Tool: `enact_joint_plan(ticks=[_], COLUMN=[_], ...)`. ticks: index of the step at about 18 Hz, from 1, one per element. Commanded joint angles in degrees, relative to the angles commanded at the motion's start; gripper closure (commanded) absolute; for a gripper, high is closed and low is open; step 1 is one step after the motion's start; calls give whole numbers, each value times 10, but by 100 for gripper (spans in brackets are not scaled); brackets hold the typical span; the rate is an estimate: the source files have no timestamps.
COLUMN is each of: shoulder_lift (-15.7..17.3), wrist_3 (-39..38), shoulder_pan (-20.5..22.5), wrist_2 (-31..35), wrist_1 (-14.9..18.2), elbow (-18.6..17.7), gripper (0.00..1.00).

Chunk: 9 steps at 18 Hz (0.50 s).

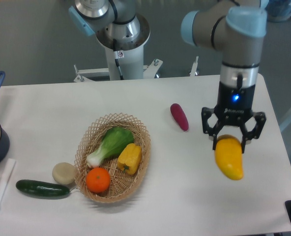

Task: Pick up the mango from the table
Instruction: 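Lift the grasped mango up off the table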

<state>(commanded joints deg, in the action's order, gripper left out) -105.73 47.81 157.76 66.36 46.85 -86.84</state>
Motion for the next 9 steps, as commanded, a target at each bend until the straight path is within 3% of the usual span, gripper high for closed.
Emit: enact_joint_plan(ticks=[9], shoulder_lift=[12], wrist_3=[-10], shoulder_pan=[11], wrist_2=[-12], wrist_1=[0], elbow=[2], gripper=[67])
